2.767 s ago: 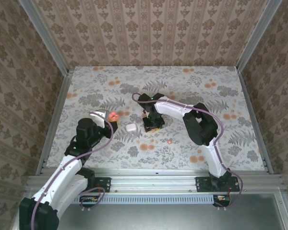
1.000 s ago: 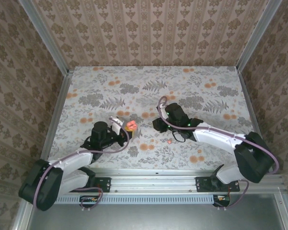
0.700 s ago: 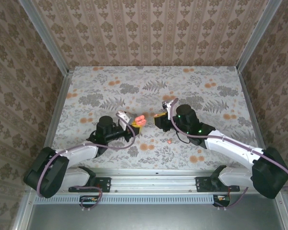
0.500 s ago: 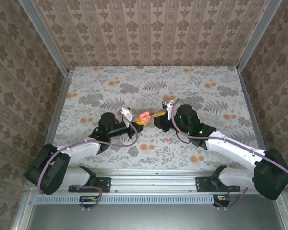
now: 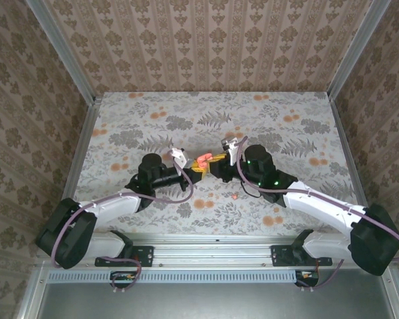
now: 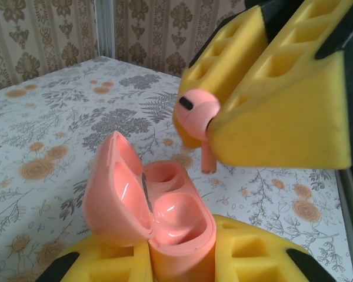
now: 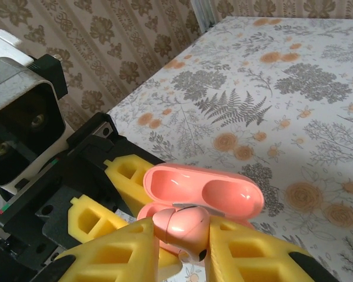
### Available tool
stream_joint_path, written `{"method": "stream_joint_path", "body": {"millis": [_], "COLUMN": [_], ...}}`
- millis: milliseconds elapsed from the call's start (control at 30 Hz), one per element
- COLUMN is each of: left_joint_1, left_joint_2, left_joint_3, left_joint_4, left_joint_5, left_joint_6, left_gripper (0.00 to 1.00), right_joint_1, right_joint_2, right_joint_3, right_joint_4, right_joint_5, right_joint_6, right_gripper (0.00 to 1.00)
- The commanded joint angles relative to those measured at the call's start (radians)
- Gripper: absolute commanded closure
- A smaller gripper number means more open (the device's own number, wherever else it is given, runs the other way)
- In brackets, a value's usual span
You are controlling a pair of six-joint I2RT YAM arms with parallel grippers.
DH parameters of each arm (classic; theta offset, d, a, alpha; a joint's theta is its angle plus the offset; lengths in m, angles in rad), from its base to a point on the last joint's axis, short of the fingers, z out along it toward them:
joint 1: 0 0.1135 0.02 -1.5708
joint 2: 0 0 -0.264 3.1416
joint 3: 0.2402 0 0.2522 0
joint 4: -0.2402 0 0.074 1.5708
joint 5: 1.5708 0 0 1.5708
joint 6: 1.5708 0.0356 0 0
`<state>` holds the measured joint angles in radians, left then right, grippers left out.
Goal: Insert the wireless bluetooth earbuds into the charging case
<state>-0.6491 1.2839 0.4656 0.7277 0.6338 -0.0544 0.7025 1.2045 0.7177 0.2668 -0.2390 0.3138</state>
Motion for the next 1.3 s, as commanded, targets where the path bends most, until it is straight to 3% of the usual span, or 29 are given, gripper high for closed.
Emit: {"method": "stream_joint_path", "body": {"millis": [0, 833, 1267], "left_joint_1": [-0.009, -0.011, -0.011], "left_joint_2": [-0.003, -0.050, -0.057], "left_joint_3": [0.031, 0.038, 0.050], "left_joint_4": [0.022, 0.022, 0.003], "left_joint_5": [0.029, -0.018, -0.017], "left_joint_6": [0.015, -0.018, -0.009], "left_gripper": [0.95, 0.95, 0.95], "right_joint_1": [0.008, 0.040, 0.041], "right_joint_2": [0.014, 0.104, 0.092], "right_joint_3": [0.038, 0.071, 0.068], "right_joint_4": [0.069, 0.074, 0.040], "right_joint_5": [-0.049, -0.053, -0.049], "right_joint_6": [0.015, -0.001, -0.012], "right_gripper": [0.75, 0.75, 0.65]}}
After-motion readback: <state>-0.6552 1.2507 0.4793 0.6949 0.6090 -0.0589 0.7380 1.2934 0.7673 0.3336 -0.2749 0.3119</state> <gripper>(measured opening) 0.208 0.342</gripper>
